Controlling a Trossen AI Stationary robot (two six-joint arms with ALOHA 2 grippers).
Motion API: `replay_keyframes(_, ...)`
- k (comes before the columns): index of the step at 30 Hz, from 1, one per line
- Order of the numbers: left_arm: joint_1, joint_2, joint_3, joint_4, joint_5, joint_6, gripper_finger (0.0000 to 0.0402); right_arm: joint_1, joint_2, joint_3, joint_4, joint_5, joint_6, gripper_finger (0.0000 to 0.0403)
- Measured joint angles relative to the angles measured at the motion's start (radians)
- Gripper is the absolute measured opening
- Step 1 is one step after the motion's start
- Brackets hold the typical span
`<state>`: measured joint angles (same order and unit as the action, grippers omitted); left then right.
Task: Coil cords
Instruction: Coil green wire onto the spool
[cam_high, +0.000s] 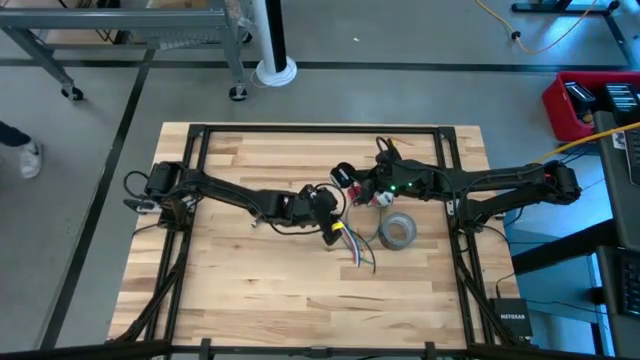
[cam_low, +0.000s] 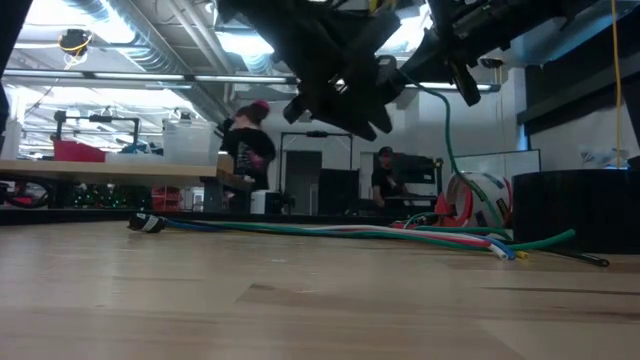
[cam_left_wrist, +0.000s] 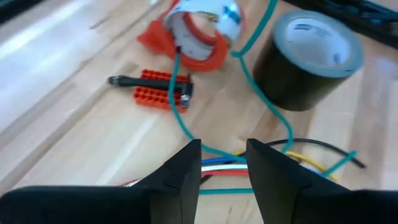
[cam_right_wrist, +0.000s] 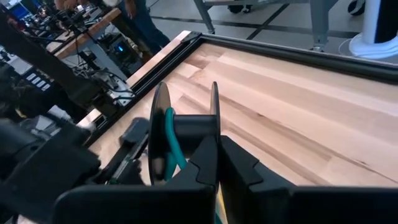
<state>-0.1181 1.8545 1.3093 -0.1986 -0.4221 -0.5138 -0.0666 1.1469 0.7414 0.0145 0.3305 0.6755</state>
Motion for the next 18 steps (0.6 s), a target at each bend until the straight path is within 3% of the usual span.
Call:
replay_keyframes(5,-0.056,0.0,-0.072,0.141,-0.144,-0.009,0.012,0.0,0.0,0.0,0.007,-0.001,-0.002,0.0007)
replay_keyframes(11,-0.096,0.0,-0.245,0.52,-0.257,0.006,0.012,0.0,0.0,-0.001,0.05,-0.083,-0.021,0.0007)
replay_keyframes(18,-0.08,0.053,-0.419,0.981,-0.267,0.077,0.012,0.001,0.0,-0.001,0.116,-0.114,-0.024,0.0007)
